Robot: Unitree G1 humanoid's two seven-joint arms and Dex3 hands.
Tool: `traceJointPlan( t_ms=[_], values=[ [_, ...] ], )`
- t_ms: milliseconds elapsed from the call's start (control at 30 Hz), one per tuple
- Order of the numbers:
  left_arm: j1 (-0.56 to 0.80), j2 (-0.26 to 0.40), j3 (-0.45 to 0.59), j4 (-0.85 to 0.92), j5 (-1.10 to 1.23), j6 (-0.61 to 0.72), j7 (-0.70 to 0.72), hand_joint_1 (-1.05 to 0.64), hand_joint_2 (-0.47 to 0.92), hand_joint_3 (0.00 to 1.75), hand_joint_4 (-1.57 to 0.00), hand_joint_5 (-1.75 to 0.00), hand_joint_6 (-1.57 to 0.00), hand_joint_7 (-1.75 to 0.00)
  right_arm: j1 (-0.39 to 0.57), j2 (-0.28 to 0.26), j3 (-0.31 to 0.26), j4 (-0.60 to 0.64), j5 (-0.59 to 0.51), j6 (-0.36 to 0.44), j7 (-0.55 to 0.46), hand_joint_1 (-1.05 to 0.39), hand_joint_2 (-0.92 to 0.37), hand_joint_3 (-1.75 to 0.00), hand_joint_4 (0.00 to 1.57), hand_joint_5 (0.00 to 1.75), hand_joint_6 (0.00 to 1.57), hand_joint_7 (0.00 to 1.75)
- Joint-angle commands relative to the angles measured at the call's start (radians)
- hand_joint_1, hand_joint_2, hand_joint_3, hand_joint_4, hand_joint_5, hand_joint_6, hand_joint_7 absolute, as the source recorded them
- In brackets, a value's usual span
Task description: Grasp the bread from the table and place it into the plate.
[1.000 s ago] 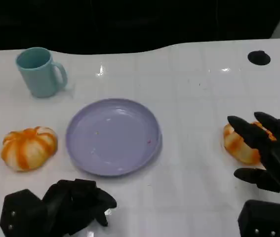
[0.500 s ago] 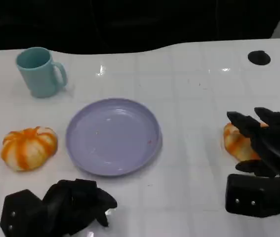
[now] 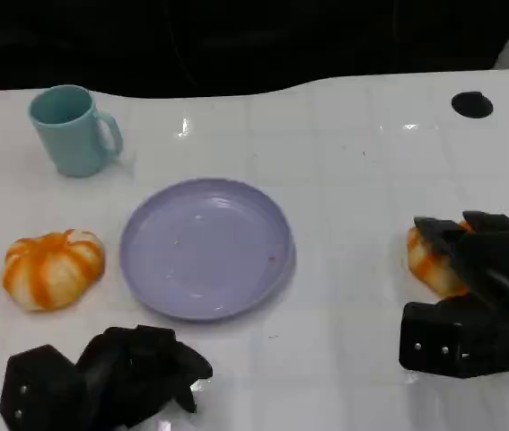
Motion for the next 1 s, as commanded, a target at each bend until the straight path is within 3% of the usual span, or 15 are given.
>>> traceJointPlan(
  t_ms=[33, 100, 133, 200, 267, 300, 333, 367, 400, 433, 467, 600, 833, 1000],
  values=[
    [0.013, 0.013, 0.008, -0.004, 0.002, -0.002, 0.003, -1.03, 0.83, 0.01, -0.88, -1.52, -1.42, -0.53, -0.028, -0.007, 0.019, 0.065, -0.001, -0.014, -0.059, -0.37, -0.86, -0.01, 0.17, 0.17, 0.31, 0.03],
    [0.013, 0.013, 0.008, -0.004, 0.004, -0.002, 0.005, -1.03, 0.83, 0.01, -0.88, -1.52, -1.42, -0.53, -0.035, 0.002, 0.005, 0.103, 0.025, -0.055, -0.136, -0.30, -0.88, -0.01, 0.37, 0.18, 0.43, 0.05],
    [0.014, 0.013, 0.008, -0.004, 0.003, -0.001, 0.006, -1.03, 0.83, 0.01, -0.88, -1.52, -1.42, -0.53, -0.037, 0.011, -0.011, 0.125, 0.048, -0.088, -0.194, -0.21, -0.88, 0.00, 0.65, 0.29, 0.61, 0.09],
    [0.014, 0.012, 0.007, -0.008, 0.003, 0.003, 0.007, -1.02, 0.84, 0.01, -0.87, -1.52, -1.41, -0.53, -0.042, 0.021, -0.027, 0.161, 0.070, -0.141, -0.301, -0.08, -0.89, -0.01, 0.85, 1.19, 0.98, 0.10],
    [0.016, 0.009, 0.006, -0.015, 0.003, 0.011, 0.012, -1.02, 0.83, 0.01, -0.87, -1.51, -1.41, -0.53, -0.050, 0.016, -0.021, 0.185, 0.066, -0.174, -0.358, -0.03, -0.91, -0.07, 0.94, 1.59, 1.26, 0.19],
    [0.017, 0.008, 0.006, -0.017, 0.003, 0.013, 0.014, -1.01, 0.83, 0.01, -0.87, -1.51, -1.41, -0.53, -0.054, 0.013, -0.017, 0.195, 0.065, -0.185, -0.373, -0.03, -0.91, -0.09, 0.93, 1.67, 1.30, 0.22],
    [0.017, 0.007, 0.007, -0.017, 0.003, 0.014, 0.015, -1.01, 0.83, 0.01, -0.87, -1.51, -1.41, -0.53, -0.056, 0.011, -0.013, 0.204, 0.062, -0.198, -0.395, -0.03, -0.91, -0.09, 0.93, 1.70, 1.33, 0.23],
    [0.018, 0.007, 0.007, -0.017, 0.004, 0.014, 0.017, -1.01, 0.83, 0.01, -0.88, -1.51, -1.41, -0.53, -0.057, 0.011, -0.012, 0.208, 0.062, -0.209, -0.413, -0.03, -0.91, -0.12, 0.91, 1.73, 1.28, 0.46],
    [0.018, 0.007, 0.007, -0.016, 0.006, 0.013, 0.017, -1.02, 0.83, 0.01, -0.88, -1.51, -1.41, -0.53, -0.057, 0.012, -0.013, 0.211, 0.064, -0.225, -0.435, -0.05, -0.85, -0.23, 0.90, 1.74, 1.00, 1.09],
    [0.018, 0.006, 0.007, -0.015, 0.007, 0.011, 0.018, -1.02, 0.83, 0.01, -0.88, -1.51, -1.41, -0.53, -0.055, 0.012, -0.013, 0.212, 0.065, -0.237, -0.454, -0.05, -0.75, -0.42, 0.90, 1.74, 0.87, 1.39],
    [0.018, 0.006, 0.007, -0.015, 0.007, 0.010, 0.018, -1.02, 0.83, 0.00, -0.88, -1.50, -1.42, -0.53, -0.054, 0.013, -0.013, 0.212, 0.065, -0.246, -0.468, -0.04, -0.63, -0.64, 0.90, 1.74, 0.78, 1.57],
    [0.024, 0.002, 0.004, -0.020, 0.006, 0.007, 0.014, -1.02, 0.83, 0.00, -0.89, -1.49, -1.42, -0.53, -0.048, 0.014, -0.011, 0.206, 0.056, -0.266, -0.522, -0.04, -0.46, -0.93, 0.90, 1.75, 0.70, 1.71],
    [0.022, 0.006, 0.006, -0.009, 0.019, -0.015, 0.015, -1.03, 0.84, 0.01, -0.90, -1.50, -1.42, -0.53, -0.042, 0.018, -0.013, 0.191, 0.066, -0.324, -0.592, 0.00, -0.32, -1.19, 0.95, 1.75, 0.75, 1.72],
    [0.023, 0.004, 0.007, -0.014, 0.017, -0.006, 0.014, -1.04, 0.84, 0.01, -0.90, -1.50, -1.42, -0.54, -0.022, 0.017, -0.019, 0.131, 0.081, -0.371, -0.588, 0.02, -0.27, -1.31, 0.99, 1.75, 0.80, 1.69]
  ],
)
